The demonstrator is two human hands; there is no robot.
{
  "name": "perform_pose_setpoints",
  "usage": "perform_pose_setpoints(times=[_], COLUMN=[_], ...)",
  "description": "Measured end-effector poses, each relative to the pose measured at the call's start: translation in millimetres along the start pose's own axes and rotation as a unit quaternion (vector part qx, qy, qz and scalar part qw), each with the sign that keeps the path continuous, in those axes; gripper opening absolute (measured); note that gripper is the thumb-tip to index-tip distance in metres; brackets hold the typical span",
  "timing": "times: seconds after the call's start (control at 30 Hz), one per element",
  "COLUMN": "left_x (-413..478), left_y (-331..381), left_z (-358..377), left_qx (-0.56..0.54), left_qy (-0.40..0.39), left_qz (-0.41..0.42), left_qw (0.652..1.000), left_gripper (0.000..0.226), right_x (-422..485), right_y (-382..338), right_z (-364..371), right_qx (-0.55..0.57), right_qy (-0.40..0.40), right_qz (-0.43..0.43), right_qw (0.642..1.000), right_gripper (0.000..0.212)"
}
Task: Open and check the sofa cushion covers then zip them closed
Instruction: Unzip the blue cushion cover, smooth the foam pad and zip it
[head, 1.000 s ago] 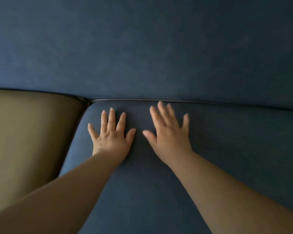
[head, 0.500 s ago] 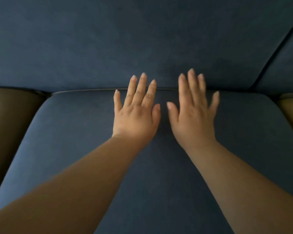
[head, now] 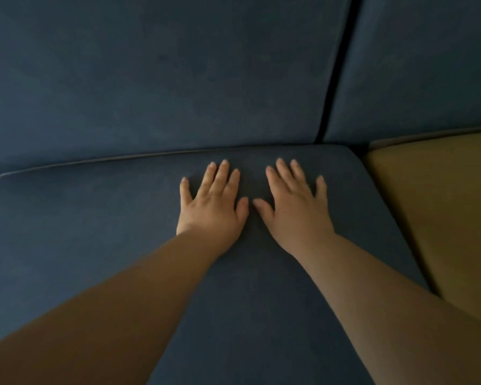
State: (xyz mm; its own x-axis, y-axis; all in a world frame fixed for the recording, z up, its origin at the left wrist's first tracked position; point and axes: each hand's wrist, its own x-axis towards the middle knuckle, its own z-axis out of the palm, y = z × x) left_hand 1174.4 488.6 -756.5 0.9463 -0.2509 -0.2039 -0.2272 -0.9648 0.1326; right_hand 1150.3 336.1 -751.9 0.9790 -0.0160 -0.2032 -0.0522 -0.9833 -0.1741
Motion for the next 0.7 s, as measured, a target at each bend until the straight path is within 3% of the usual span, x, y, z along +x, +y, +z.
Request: perform_pose_setpoints(times=[0.13,0.17,0.3,0.7], left_x=[15.4,16.2,7.4,12.0], left_y=[42.9,55.5,88.3,84.7], left_z=[-24.6,-22.2,21.8,28.1], left_qx=[-0.059,-0.070,0.009,0.024], left_qy=[0.152,0.147,0.018,0.034], left_qz=[0.041,0.035,0.024,0.029], left_qw=[0.986,0.986,1.000,0.999], left_gripper=[0.063,0.064,0.064,0.068], right_x=[0.5,-4.4,-23.5,-17.2], right_y=[35.7,51.7,89.3,90.9], right_z=[-37.0,-34.7,9.3,14.7], right_qx=[0.063,0.071,0.020,0.039], right_qy=[0.229,0.229,0.029,0.045], right_qz=[0.038,0.066,0.106,0.102], right_qw=[0.971,0.969,0.994,0.993], right_gripper=[0.067,0.067,0.070,0.068])
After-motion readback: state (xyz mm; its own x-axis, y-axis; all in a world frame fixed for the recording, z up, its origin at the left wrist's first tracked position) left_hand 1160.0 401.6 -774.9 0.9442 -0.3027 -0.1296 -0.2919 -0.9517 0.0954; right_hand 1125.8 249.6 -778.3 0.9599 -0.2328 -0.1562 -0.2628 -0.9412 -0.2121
